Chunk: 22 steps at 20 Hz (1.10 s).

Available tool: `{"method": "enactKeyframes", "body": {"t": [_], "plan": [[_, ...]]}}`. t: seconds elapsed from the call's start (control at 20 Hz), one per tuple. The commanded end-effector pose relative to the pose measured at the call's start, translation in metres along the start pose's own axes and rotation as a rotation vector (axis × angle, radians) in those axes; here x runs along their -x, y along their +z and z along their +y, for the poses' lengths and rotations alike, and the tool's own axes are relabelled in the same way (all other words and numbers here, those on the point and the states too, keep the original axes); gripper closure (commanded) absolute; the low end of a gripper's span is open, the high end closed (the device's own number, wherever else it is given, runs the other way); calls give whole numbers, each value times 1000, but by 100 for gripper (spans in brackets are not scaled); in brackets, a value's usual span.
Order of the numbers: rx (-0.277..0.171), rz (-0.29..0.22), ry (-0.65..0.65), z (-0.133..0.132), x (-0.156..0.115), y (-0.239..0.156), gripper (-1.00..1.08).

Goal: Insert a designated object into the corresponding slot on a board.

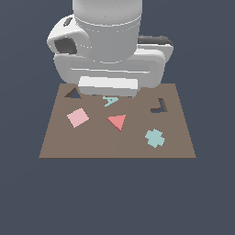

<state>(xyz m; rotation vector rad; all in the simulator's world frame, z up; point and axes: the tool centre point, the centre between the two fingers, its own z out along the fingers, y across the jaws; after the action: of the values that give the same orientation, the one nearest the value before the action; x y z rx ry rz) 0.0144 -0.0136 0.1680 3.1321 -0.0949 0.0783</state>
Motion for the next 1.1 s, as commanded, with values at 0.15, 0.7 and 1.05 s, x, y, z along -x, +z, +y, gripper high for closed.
{"method": "enactKeyframes", "body": {"t": [0.15, 0.7, 1.05], "plan": [[2, -17, 84, -2, -2, 40, -92], [2, -46, 233, -6, -7, 109, -92], [2, -51, 250, -6, -7, 118, -92]]}}
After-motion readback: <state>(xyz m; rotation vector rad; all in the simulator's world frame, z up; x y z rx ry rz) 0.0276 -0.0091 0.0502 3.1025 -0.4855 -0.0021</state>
